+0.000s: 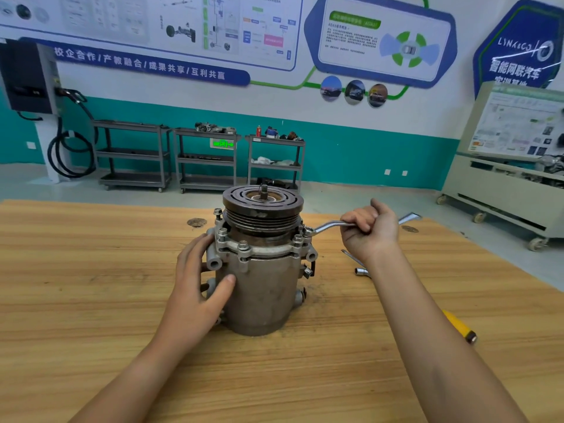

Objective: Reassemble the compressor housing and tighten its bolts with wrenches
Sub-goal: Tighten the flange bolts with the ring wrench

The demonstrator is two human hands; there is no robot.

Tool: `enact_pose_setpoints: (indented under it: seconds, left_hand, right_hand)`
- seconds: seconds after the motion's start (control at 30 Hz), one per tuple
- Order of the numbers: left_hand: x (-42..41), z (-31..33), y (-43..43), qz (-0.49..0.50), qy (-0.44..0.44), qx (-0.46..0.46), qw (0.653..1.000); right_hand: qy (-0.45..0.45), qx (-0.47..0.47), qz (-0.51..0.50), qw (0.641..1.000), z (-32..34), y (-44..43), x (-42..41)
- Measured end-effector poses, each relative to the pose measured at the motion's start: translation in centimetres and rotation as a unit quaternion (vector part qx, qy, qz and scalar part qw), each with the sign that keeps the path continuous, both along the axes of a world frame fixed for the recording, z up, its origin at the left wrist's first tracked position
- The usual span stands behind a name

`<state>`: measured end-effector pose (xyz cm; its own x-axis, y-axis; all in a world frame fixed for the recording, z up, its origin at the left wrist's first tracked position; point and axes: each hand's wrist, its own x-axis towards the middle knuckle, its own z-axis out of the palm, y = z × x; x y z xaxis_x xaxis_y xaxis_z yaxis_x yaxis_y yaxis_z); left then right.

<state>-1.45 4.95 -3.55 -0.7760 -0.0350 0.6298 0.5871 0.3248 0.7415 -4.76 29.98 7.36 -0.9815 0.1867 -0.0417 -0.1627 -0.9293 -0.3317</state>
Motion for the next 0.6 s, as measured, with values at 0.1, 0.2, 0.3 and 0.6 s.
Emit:
enact_pose_setpoints:
  seconds: [0.1, 0.2, 0.3, 0.6]
  left_hand:
    - [0.1, 0.1, 0.1, -0.001, -0.001, 0.004, 1.0]
    - [0.2, 0.1, 0.3, 0.0, -0.009, 0.007, 1.0]
    - [0.4, 0.2, 0.4, -0.005, -0.014, 0.017, 1.0]
    - [0.8, 0.9, 0.7, -0.017, -0.008, 0.006, 1.0]
  right_hand:
    - [0.058, 0.023, -0.074, 0.995, -0.5, -0.8, 2.5]
    - [0.136, 0.13, -0.135, 0.973, -1.7, -2.1, 5.5]
    - [0.21, 0.309, -0.218, 0.902, -3.4, -4.3, 8.0]
    - [0.319, 0.648, -0.436, 0.537, -4.9, -12.2, 7.3]
